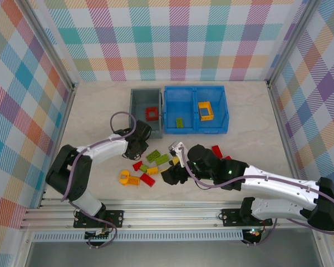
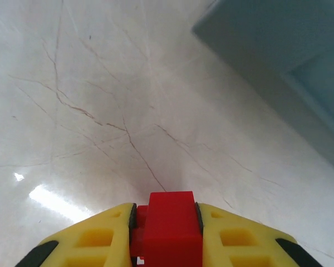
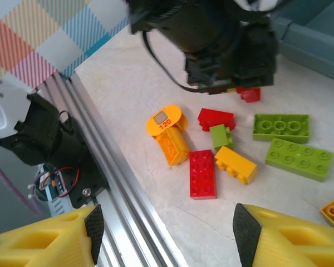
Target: Sort the legos into containers by color
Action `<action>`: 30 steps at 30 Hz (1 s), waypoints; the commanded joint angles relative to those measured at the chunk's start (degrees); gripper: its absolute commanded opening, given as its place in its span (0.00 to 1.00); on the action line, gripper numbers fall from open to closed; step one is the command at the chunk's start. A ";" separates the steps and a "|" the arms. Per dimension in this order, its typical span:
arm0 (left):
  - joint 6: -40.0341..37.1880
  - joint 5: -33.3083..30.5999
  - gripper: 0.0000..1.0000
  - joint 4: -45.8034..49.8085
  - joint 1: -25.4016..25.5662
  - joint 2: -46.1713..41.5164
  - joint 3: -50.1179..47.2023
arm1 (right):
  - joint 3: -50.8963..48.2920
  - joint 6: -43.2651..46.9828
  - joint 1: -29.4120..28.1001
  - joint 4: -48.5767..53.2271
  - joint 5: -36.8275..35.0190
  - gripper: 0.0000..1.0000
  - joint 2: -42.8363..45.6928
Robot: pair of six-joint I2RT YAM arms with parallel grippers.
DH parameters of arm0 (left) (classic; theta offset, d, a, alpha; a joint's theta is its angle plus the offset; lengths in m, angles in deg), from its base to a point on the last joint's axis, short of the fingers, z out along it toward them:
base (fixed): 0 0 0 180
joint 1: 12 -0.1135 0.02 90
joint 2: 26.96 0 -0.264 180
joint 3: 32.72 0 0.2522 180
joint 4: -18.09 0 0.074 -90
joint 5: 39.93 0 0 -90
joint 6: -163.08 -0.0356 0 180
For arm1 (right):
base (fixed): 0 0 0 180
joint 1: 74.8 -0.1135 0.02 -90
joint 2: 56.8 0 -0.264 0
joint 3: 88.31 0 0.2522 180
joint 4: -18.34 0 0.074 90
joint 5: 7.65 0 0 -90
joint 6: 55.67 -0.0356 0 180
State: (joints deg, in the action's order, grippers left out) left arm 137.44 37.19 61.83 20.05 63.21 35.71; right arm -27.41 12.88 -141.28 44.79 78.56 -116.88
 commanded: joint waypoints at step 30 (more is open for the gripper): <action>-30.63 -14.18 0.23 26.87 -9.03 42.79 71.83 | 9.19 -4.27 11.99 -21.89 -3.88 0.70 -14.68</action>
State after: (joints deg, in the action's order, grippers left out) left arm 109.73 25.67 84.74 11.83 103.82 103.93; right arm -22.39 7.98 -129.46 29.67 70.97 -129.58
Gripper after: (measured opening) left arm 0.254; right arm 0.696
